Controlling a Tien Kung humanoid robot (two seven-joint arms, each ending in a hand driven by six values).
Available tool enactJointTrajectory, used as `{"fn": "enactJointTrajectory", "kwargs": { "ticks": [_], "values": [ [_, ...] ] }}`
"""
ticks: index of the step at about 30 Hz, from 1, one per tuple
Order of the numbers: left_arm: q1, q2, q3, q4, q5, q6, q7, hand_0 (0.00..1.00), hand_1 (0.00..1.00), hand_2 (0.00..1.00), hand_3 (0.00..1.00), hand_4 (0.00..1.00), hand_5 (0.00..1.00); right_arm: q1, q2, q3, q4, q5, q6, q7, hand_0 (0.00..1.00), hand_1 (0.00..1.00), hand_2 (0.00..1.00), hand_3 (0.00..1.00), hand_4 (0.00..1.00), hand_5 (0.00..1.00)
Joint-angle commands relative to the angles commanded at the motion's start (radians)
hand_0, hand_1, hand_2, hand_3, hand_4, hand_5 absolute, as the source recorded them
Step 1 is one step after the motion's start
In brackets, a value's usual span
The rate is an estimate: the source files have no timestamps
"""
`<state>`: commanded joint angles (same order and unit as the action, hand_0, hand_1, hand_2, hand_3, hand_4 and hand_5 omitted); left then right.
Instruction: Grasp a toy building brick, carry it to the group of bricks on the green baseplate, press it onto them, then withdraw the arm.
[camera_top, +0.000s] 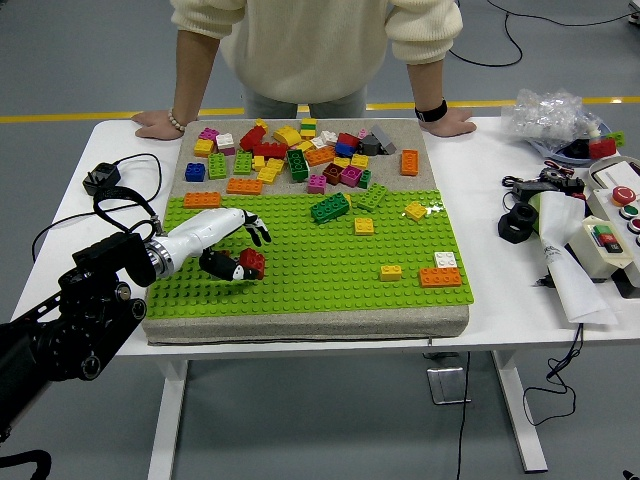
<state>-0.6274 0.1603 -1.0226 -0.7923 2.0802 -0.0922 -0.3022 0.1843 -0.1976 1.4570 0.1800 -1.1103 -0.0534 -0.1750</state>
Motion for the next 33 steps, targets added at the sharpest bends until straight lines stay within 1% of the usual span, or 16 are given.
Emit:
{"fn": "enactJointTrajectory", "kwargs": {
  "ticks": [1, 12, 13, 24, 25, 30, 31, 33],
  "values": [
    [-0.001, -0.001, 0.001, 0.003, 0.000, 0.003, -0.002, 0.921, 0.745, 0.577, 0.628, 0.789, 0.051, 0.000, 0.000, 0.000, 0.000, 0.000, 0.000, 0.000, 0.779, 0.701, 0.735, 0.678, 0.943, 0.683],
    [0.000, -0.005, 0.005, 0.019, -0.004, 0.028, -0.017, 0.921, 0.744, 0.574, 0.622, 0.778, 0.035, 0.001, -0.001, 0.000, 0.000, 0.002, 0.001, -0.001, 0.778, 0.701, 0.735, 0.678, 0.944, 0.683],
    [0.000, -0.005, 0.005, 0.019, -0.004, 0.029, -0.018, 0.914, 0.737, 0.557, 0.593, 0.736, 0.002, 0.001, -0.001, 0.000, 0.000, 0.002, 0.001, -0.001, 0.779, 0.701, 0.735, 0.679, 0.944, 0.683],
    [0.004, -0.005, 0.001, 0.026, 0.003, 0.028, -0.022, 0.914, 0.736, 0.551, 0.585, 0.723, 0.002, 0.002, -0.001, 0.000, 0.000, 0.006, 0.000, -0.001, 0.779, 0.701, 0.736, 0.679, 0.944, 0.684],
    [0.004, -0.004, 0.001, 0.026, 0.003, 0.027, -0.022, 0.909, 0.702, 0.539, 0.565, 0.696, 0.002, 0.002, -0.001, 0.000, 0.000, 0.007, -0.001, -0.001, 0.779, 0.700, 0.736, 0.679, 0.944, 0.683],
    [0.006, -0.004, -0.003, 0.026, -0.005, 0.025, -0.023, 0.909, 0.702, 0.539, 0.565, 0.696, 0.002, 0.002, -0.001, 0.000, 0.000, 0.008, -0.002, -0.001, 0.779, 0.700, 0.736, 0.679, 0.944, 0.683],
    [0.006, -0.004, -0.005, 0.026, -0.012, 0.025, -0.024, 0.901, 0.682, 0.532, 0.558, 0.682, 0.002, 0.002, 0.000, 0.000, 0.000, 0.008, -0.003, -0.001, 0.779, 0.701, 0.736, 0.679, 0.944, 0.682],
    [0.007, -0.004, -0.007, 0.026, -0.020, 0.025, -0.024, 0.901, 0.682, 0.532, 0.558, 0.682, 0.002, 0.002, 0.000, -0.001, 0.000, 0.008, -0.003, -0.001, 0.779, 0.701, 0.736, 0.679, 0.944, 0.682]
  ]
}}
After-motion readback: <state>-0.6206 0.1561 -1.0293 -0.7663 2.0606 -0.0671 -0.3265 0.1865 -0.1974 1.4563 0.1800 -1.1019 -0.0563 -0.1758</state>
